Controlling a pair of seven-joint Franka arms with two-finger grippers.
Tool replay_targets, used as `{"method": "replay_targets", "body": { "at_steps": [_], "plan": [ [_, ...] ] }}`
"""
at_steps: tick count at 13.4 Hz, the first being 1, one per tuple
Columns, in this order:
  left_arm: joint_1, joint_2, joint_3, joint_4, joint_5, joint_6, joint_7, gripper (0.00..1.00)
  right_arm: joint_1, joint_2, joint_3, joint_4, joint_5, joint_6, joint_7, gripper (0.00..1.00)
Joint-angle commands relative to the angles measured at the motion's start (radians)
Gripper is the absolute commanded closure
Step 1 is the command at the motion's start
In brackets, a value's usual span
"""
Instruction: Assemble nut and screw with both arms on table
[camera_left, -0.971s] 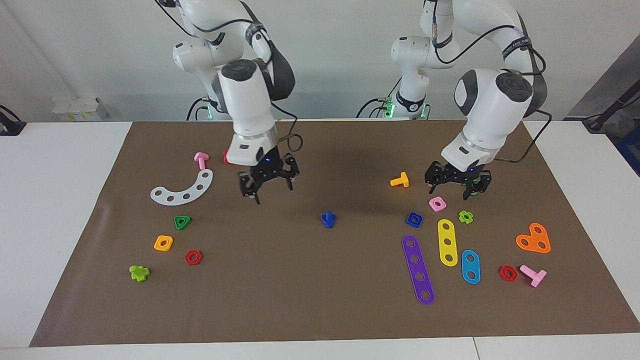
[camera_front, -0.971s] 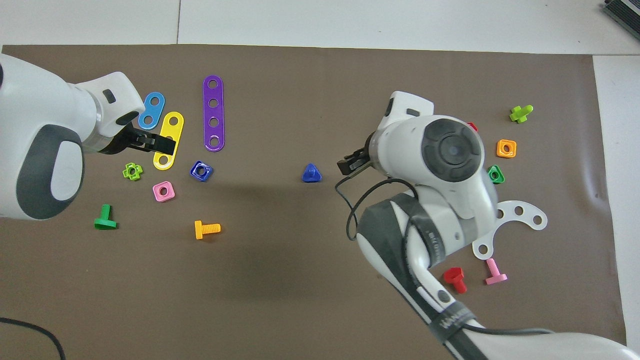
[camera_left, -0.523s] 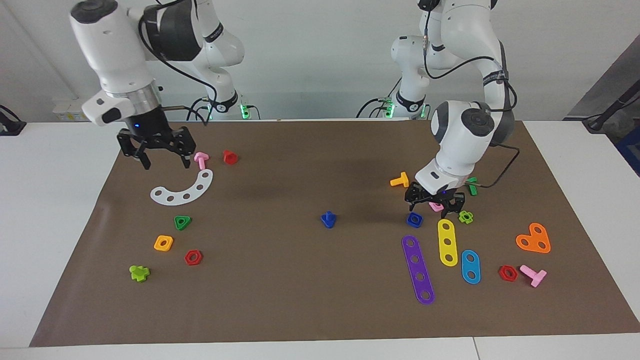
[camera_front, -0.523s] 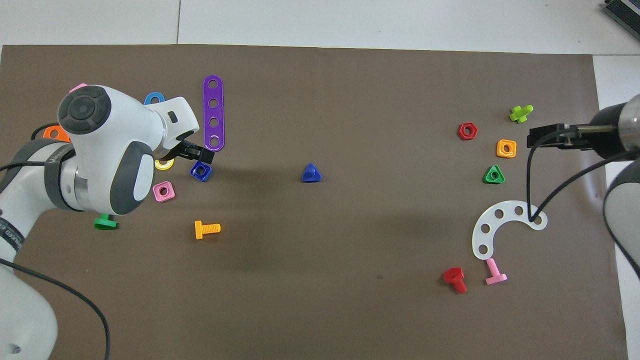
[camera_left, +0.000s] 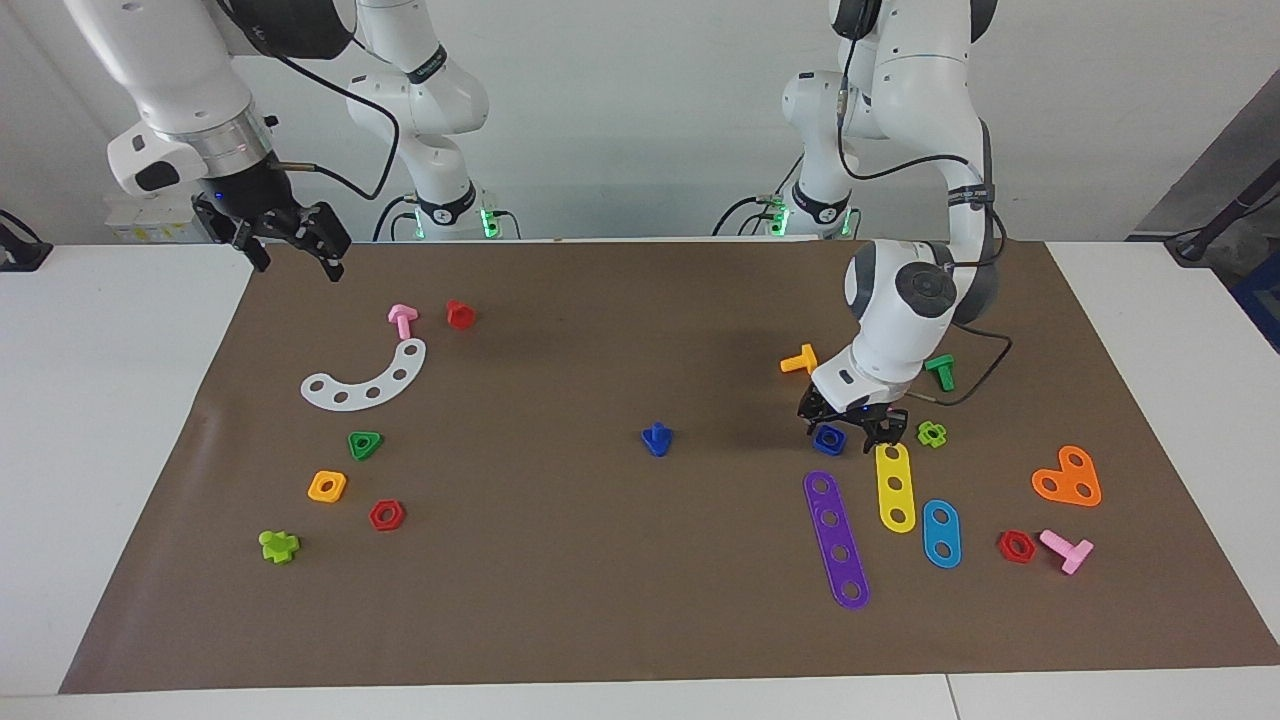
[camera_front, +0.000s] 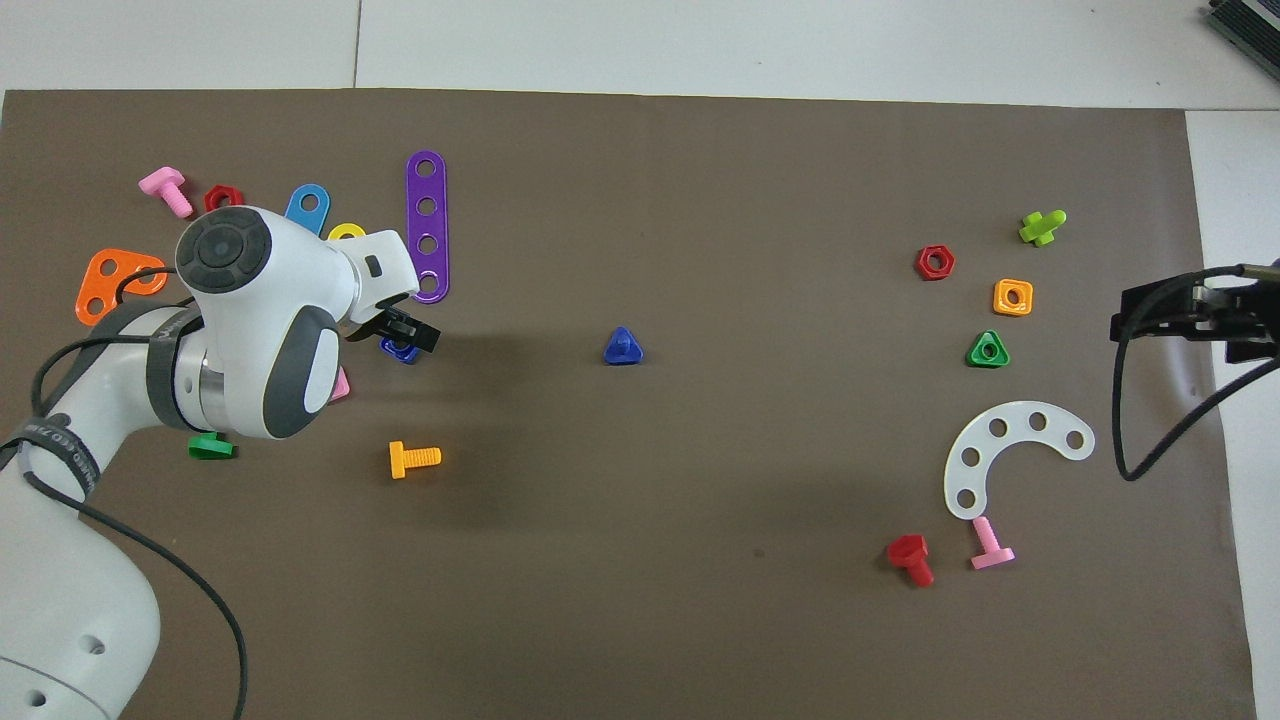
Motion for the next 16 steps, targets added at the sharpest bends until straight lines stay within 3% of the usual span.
{"method": "replay_targets", "body": {
  "at_steps": [1, 9, 16],
  "plan": [
    [-0.019, -0.014, 0.016, -0.037, -0.014, 0.035, 0.028, 0.08, -0.013, -0.015, 0.012, -0.014, -0.009, -0.012, 0.018, 0.0],
    [-0.041, -0.016, 0.016, -0.072, -0.014, 0.058, 0.069, 0.15, -0.019, -0.006, 0.008, 0.055, -0.026, -0.058, -0.065, 0.0],
    [-0.041, -0.02, 0.018, -0.094, -0.014, 0.056, 0.109, 0.21, -0.025, -0.023, 0.008, 0.025, -0.025, -0.045, -0.067, 0.0]
  ]
}}
